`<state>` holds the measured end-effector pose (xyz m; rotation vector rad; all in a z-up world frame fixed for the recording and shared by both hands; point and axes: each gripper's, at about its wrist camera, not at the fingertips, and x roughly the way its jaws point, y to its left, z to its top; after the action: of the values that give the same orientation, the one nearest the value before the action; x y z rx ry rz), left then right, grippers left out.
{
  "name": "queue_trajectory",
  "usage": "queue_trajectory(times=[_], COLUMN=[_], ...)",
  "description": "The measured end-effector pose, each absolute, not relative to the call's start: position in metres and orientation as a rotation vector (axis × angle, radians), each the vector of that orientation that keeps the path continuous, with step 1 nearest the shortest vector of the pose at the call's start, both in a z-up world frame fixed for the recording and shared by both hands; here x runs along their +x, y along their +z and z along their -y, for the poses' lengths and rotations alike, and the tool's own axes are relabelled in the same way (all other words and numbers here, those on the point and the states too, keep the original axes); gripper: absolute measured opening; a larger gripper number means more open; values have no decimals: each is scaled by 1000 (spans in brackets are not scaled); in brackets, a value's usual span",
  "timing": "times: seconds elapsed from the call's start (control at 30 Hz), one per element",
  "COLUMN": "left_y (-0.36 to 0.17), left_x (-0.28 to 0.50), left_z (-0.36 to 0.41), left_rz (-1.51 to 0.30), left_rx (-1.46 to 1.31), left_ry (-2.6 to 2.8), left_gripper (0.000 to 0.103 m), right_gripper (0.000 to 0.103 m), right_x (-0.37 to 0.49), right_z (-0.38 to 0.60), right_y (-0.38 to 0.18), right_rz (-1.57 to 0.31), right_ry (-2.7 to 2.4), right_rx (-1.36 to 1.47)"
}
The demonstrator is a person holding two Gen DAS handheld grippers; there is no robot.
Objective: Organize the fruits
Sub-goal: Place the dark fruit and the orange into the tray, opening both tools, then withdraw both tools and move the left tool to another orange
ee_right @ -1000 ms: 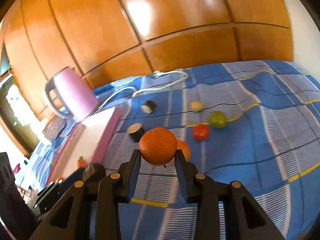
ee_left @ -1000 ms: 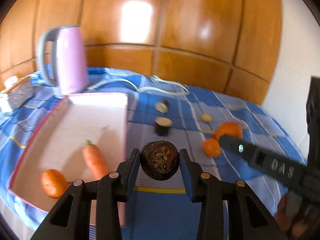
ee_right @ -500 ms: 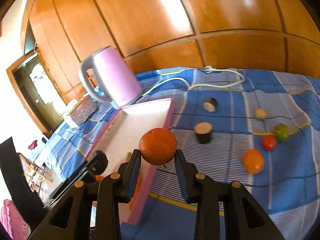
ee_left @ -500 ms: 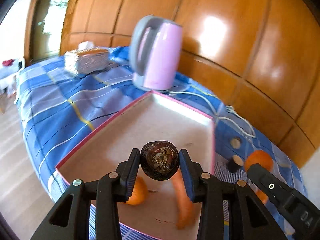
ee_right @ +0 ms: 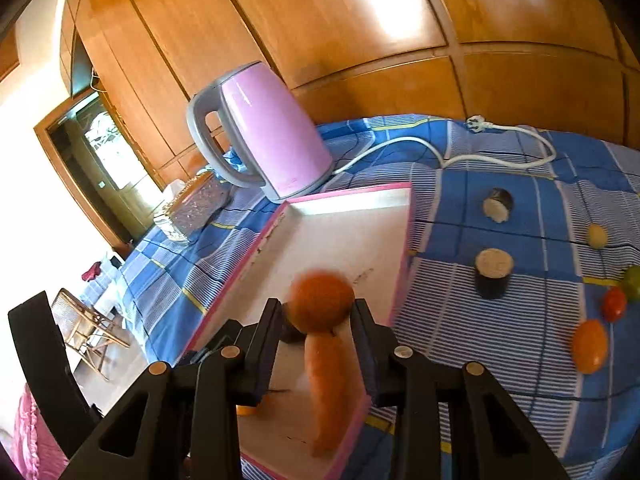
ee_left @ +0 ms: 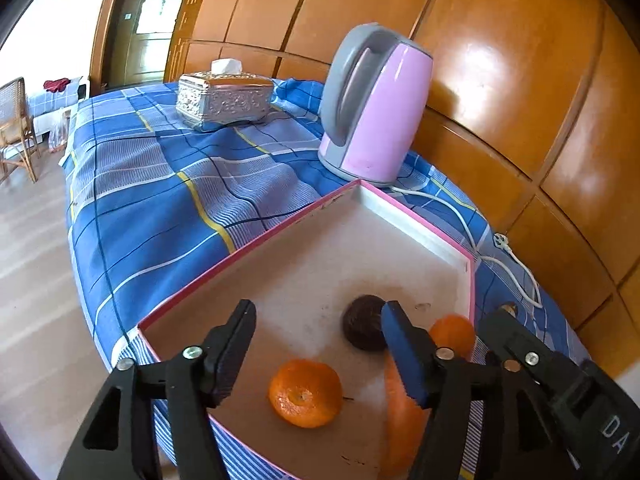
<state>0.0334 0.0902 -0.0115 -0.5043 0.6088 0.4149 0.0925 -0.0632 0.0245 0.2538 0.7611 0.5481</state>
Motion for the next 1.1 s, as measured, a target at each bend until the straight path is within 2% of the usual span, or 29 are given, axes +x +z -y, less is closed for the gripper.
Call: queue_trajectory(times=[0.07, 0.2, 0.3, 0.4, 0.83, 1.1], left_y=[-12, -13, -12, -10, -3, -4], left_x=[33, 33, 32, 31, 36, 38], left_z=[-93, -95, -90, -89, -50, -34], left_rz=[-611, -614, -607, -593, -602, -620], left_rx=[-521, -534, -514, -516, -347, -271], left_ry=[419, 414, 402, 393, 237, 186], left_gripper=[70, 71, 71, 74, 74, 74], right_gripper=[40, 53, 58, 58, 58, 58], right_x=[93, 91, 87, 83, 61, 56], right_z=[60, 65, 74, 84, 154, 205], right_y=[24, 24, 25, 27, 16, 12], right_rz=[-770, -777, -774, -771, -789, -774], right_ry=[553, 544, 522, 486, 293, 141], right_rx=[250, 249, 255, 224, 137, 195])
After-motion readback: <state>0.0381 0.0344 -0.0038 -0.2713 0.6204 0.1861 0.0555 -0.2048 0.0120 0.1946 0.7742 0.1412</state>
